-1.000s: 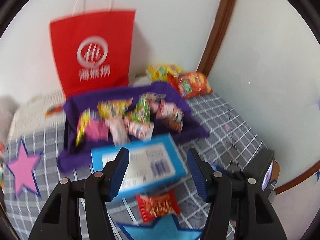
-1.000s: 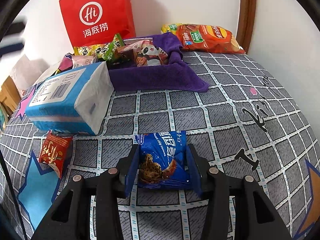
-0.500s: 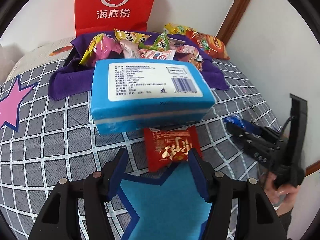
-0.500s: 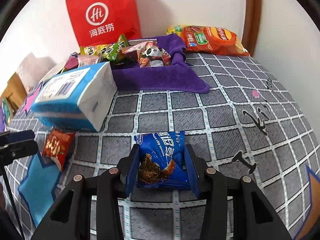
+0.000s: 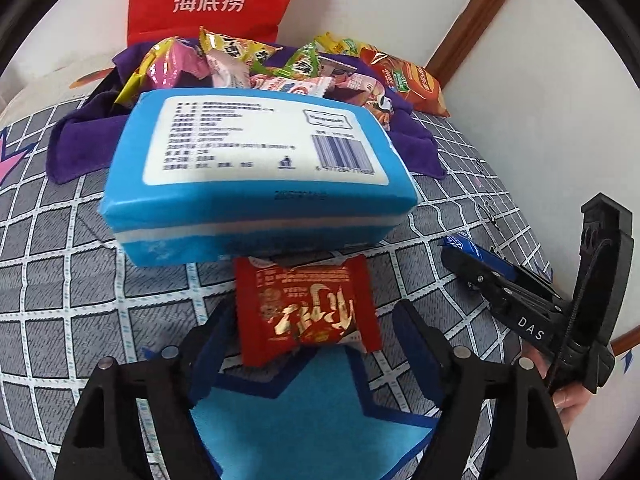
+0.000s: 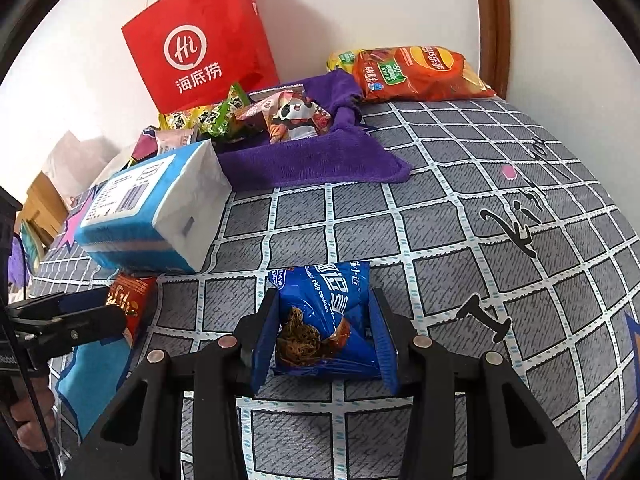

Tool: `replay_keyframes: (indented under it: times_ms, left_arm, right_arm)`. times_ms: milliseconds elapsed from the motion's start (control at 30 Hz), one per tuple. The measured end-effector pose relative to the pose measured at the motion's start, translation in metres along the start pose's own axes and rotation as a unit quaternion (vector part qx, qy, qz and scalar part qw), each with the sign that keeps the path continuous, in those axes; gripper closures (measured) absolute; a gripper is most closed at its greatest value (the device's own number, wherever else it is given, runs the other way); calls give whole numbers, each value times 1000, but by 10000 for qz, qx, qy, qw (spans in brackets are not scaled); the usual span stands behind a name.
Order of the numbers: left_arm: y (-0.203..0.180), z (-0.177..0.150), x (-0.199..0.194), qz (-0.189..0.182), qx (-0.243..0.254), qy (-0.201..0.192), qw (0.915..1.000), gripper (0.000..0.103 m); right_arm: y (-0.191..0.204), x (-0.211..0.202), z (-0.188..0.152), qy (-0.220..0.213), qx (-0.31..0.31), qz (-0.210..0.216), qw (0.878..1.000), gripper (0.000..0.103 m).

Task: Organize snacks
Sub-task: 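Grasp the red candy pack with the left tool while the right tool holds the blue bag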

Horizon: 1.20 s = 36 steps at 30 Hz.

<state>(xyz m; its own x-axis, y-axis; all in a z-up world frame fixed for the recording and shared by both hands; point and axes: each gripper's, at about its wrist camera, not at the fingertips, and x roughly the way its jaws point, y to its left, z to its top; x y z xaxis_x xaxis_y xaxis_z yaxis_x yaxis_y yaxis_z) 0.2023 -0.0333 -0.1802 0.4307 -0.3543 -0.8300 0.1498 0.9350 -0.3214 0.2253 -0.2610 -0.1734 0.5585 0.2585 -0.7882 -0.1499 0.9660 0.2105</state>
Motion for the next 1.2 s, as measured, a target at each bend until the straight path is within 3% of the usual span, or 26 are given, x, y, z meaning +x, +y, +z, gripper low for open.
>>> replay_keyframes:
  times_ms: [267, 400, 500, 667, 1200]
  left_arm:
    - [-13, 1, 8, 322, 338, -159, 9988, 21]
    - [-26, -6, 14, 763, 858, -273, 9930, 23]
    - [-30, -11, 14, 1140, 1055, -400, 9871, 35]
    - [-21, -10, 9, 922, 877, -502, 9906, 41]
    - [-23, -11, 10, 1056, 817, -622, 9891, 47]
  right_arm:
    - [-6, -1, 0, -33, 170, 194, 9997, 59]
    - [-8, -2, 0, -47, 239, 267, 9993, 59]
    - [-8, -2, 0, -50, 246, 275, 9993, 59]
    - [-7, -2, 0, -45, 215, 235, 9995, 59]
    - [-10, 0, 0, -54, 283, 251, 9993, 59]
